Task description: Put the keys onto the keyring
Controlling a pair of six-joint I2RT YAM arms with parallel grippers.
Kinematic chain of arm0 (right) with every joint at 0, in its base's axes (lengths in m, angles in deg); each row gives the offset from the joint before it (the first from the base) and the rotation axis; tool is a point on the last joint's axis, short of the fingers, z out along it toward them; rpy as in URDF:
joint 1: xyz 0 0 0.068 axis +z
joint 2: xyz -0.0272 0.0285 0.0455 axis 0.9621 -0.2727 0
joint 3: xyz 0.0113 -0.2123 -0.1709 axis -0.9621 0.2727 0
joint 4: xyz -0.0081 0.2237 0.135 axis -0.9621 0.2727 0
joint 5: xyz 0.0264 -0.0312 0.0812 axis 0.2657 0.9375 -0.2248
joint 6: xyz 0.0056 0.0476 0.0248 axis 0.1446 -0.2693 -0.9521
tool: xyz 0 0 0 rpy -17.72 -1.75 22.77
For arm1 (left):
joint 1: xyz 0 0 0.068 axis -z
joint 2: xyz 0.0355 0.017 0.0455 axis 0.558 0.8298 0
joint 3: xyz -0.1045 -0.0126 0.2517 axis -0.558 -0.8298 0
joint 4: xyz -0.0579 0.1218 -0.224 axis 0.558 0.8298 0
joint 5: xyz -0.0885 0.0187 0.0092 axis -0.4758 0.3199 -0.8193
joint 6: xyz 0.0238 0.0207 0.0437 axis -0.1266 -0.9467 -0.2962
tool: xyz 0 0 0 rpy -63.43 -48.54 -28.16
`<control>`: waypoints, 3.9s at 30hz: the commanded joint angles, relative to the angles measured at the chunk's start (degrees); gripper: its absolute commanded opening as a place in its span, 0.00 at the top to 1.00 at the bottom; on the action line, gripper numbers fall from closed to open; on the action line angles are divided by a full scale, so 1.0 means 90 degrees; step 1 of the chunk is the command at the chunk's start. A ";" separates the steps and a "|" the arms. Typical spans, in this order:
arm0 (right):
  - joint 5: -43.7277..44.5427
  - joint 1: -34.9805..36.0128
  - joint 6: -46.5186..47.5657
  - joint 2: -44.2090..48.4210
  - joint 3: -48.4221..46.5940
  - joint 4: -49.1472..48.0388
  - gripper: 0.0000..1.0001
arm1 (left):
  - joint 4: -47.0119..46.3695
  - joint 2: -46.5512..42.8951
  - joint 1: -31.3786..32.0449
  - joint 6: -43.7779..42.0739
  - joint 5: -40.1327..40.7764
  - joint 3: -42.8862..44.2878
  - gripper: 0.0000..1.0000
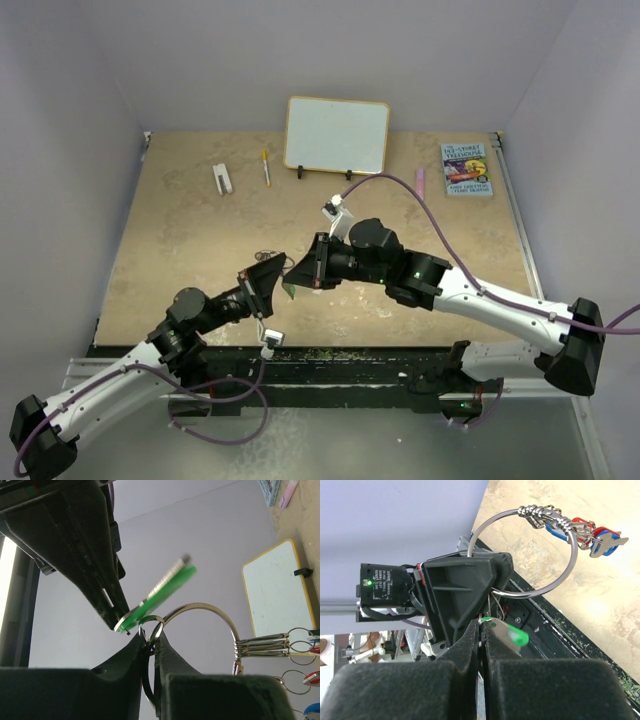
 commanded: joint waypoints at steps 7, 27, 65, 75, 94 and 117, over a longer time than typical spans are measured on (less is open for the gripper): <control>-0.0338 -0.0163 -0.0275 -0.0110 0.0047 -0.0361 1.00 | -0.0425 -0.0082 0.0065 -0.0402 -0.0155 0.0047 0.96; -0.0521 -0.0200 -0.0410 -0.0221 0.0413 -0.0342 1.00 | -0.0765 0.0154 0.0093 -0.0559 -0.0072 0.0002 0.96; -0.0904 -0.0371 -0.0053 0.0105 0.0348 -0.0456 1.00 | -0.1118 0.0433 0.0112 -0.0792 0.0141 -0.0252 0.96; -0.1109 -0.0372 -0.0131 -0.0121 0.0259 -0.0415 1.00 | -0.1127 0.0414 0.0114 -0.0823 0.0116 -0.0267 0.96; -0.0910 -0.0394 -0.0209 -0.0195 -0.0050 -0.0495 1.00 | -0.1341 0.0553 0.0123 -0.0813 0.0020 -0.0332 0.96; -0.0859 -0.0569 -0.0397 -0.0321 0.0049 -0.0352 1.00 | -0.1457 0.0598 0.0138 -0.0876 0.0018 -0.0317 0.96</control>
